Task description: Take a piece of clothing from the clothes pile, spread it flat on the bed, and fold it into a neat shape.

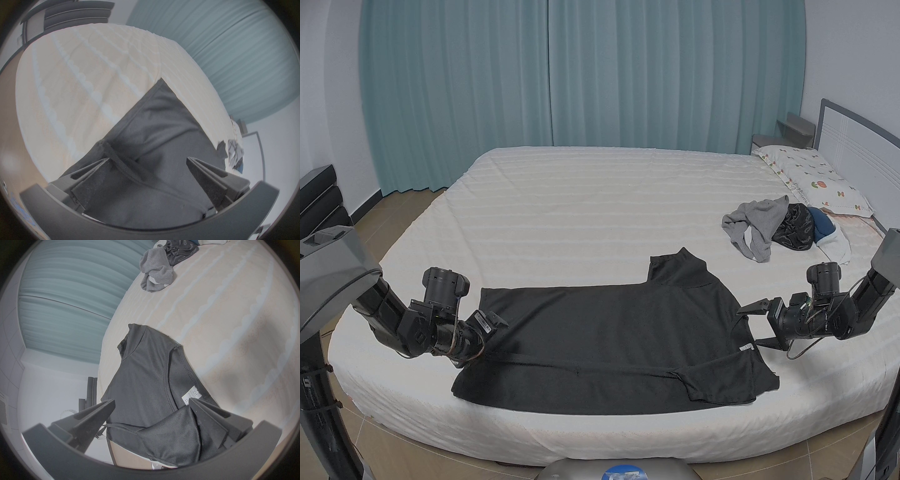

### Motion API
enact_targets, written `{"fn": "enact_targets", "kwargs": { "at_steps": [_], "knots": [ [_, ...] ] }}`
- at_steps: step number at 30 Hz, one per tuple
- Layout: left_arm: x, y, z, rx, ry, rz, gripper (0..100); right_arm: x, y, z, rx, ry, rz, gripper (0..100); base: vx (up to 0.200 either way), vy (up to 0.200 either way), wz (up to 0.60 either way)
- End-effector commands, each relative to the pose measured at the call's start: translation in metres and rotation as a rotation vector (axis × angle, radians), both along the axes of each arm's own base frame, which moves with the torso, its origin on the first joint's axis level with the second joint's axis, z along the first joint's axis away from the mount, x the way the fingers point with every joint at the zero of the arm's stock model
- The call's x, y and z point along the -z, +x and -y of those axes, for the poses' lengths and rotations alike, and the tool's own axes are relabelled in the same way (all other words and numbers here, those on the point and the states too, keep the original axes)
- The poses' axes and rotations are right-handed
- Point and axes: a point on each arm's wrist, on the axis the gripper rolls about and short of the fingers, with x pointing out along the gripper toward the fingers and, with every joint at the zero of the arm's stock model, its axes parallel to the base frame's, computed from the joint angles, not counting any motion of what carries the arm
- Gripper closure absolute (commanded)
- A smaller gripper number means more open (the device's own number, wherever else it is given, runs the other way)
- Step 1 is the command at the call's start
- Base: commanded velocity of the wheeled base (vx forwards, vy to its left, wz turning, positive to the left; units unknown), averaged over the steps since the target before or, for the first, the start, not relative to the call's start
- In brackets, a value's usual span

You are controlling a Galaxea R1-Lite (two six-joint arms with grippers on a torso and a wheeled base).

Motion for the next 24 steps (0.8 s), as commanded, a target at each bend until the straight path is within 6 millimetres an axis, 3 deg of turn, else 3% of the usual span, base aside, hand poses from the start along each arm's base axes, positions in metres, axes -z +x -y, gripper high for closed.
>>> {"fn": "enact_targets", "kwargs": {
  "at_steps": [1, 7, 16, 24],
  "knots": [
    [0.003, 0.018, -0.014, -0.088, -0.035, 0.014, 0, 0.001, 0.000, 0.000, -0.001, 0.000, -0.003, 0, 0.000, 0.000, 0.00],
    [-0.002, 0.028, -0.028, -0.140, -0.049, 0.043, 0, 0.002, 0.001, 0.000, 0.001, -0.002, -0.004, 0, 0.000, 0.000, 0.00],
    [0.006, 0.035, -0.048, -0.191, -0.052, 0.033, 0, -0.002, 0.000, 0.002, 0.007, -0.004, 0.009, 0, 0.000, 0.000, 0.00],
    [0.010, 0.031, -0.053, -0.194, -0.050, 0.012, 0, -0.004, -0.019, 0.004, -0.053, -0.085, 0.037, 0, 0.000, 0.000, 0.00]
  ]
}}
